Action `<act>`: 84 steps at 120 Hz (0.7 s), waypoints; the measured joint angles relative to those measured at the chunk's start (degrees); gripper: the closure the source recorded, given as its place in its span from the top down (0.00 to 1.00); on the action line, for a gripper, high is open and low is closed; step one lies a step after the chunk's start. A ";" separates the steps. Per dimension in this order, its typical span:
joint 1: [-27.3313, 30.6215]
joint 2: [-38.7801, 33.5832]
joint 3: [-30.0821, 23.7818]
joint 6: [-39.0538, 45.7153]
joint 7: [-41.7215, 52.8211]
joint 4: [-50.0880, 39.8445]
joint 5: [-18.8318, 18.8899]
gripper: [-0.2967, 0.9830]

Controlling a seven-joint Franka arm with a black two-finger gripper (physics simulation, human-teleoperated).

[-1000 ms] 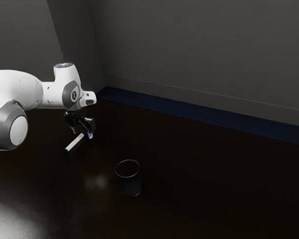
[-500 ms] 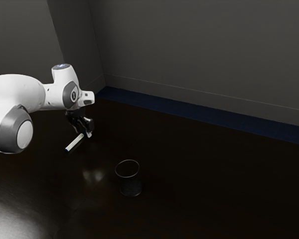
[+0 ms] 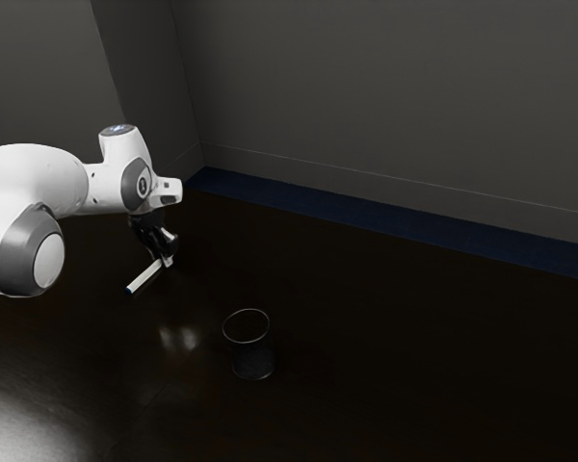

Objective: Put the marker into the pen holder.

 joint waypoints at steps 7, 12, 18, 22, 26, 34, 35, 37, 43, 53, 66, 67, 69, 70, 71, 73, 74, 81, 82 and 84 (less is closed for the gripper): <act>-0.07 0.00 0.01 0.00 0.28 0.01 -0.06 0.33; -0.13 0.00 0.01 0.00 0.45 -0.04 -0.10 0.32; -0.17 0.00 0.01 0.01 0.65 -0.11 -0.14 0.31; -0.18 0.04 0.01 0.01 0.76 -0.13 -0.15 0.31; -0.18 0.02 0.01 0.01 0.87 -0.14 -0.16 0.30; -0.19 0.04 0.01 0.01 1.05 -0.21 -0.22 0.29; -0.19 0.03 0.01 0.01 1.08 -0.21 -0.22 0.28; -0.21 0.03 0.01 0.01 1.12 -0.23 -0.23 0.28; -0.25 0.03 0.01 0.03 1.20 -0.24 -0.22 0.26; -0.27 -0.04 0.01 0.08 1.28 -0.23 -0.16 0.23; -0.80 -0.54 0.03 0.10 1.20 0.12 0.17 0.20; -0.91 -0.61 0.03 0.09 1.18 0.16 0.21 0.20; -1.12 -0.85 0.03 0.08 1.15 0.21 0.30 0.19; -1.24 -1.00 0.02 0.08 1.14 0.23 0.34 0.19; -1.37 -1.15 0.04 0.07 1.12 0.25 0.38 0.19; -1.60 -1.46 0.05 0.07 1.08 0.28 0.46 0.19; -1.72 -1.60 0.06 0.06 1.07 0.30 0.49 0.19; -2.92 -3.21 0.11 0.04 0.93 -0.04 0.74 0.18; -3.14 -3.52 0.13 0.03 0.90 -0.12 0.78 0.18; -3.56 -4.12 0.22 0.01 0.86 -0.24 0.84 0.17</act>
